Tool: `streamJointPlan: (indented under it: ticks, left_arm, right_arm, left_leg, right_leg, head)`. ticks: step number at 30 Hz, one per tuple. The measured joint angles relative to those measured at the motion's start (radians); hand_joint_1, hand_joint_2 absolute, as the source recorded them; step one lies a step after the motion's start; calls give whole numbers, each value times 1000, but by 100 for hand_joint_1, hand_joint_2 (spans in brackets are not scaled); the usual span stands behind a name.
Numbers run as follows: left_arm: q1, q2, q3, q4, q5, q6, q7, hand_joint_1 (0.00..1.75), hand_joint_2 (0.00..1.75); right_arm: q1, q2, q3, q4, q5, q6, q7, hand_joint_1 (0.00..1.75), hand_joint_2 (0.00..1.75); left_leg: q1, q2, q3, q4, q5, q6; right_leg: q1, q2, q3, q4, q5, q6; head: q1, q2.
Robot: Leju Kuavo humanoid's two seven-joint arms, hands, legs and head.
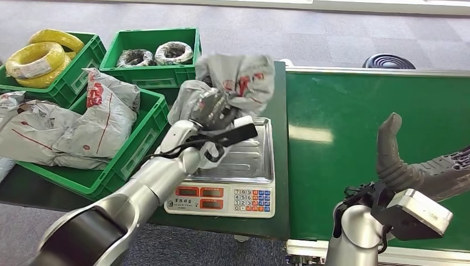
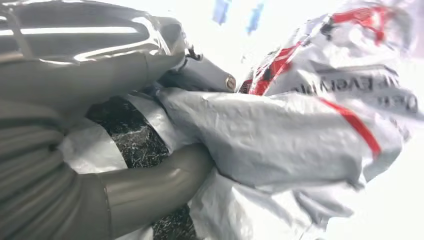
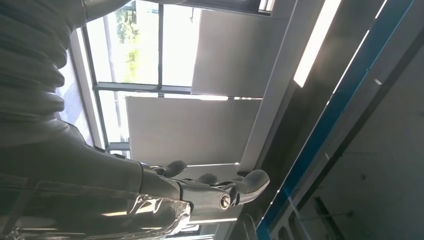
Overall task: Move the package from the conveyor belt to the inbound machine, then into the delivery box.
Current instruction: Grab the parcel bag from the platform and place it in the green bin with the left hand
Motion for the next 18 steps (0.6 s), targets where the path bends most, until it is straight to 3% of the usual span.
streamJointPlan:
  ticks: [4,9,18]
  left_arm:
    - [-27,48,134,-64,14,82,28,158,175]
    - [-44,85,241,-80,10,129,37,157,175]
    - [-54,106,305,-83,4,146,45,158,175]
  right_arm:
    - [1,0,-7,9,-7,0,0,0,175]
    - [2,0,-9,46,-9,0,0,0,175]
    - [2,0,-10,81,-9,0,0,0,175]
  left_leg:
    - [0,-1,-1,0,0,0]
    - [0,-1,-3,0,0,0]
    - [0,-1,-4,0,0,0]
  right_leg:
    - [0,0,-1,0,0,0]
    - [0,0,-3,0,0,0]
    - [0,-1,-4,0,0,0]
  head:
    - [0,0]
    - [0,0]
    - [0,0]
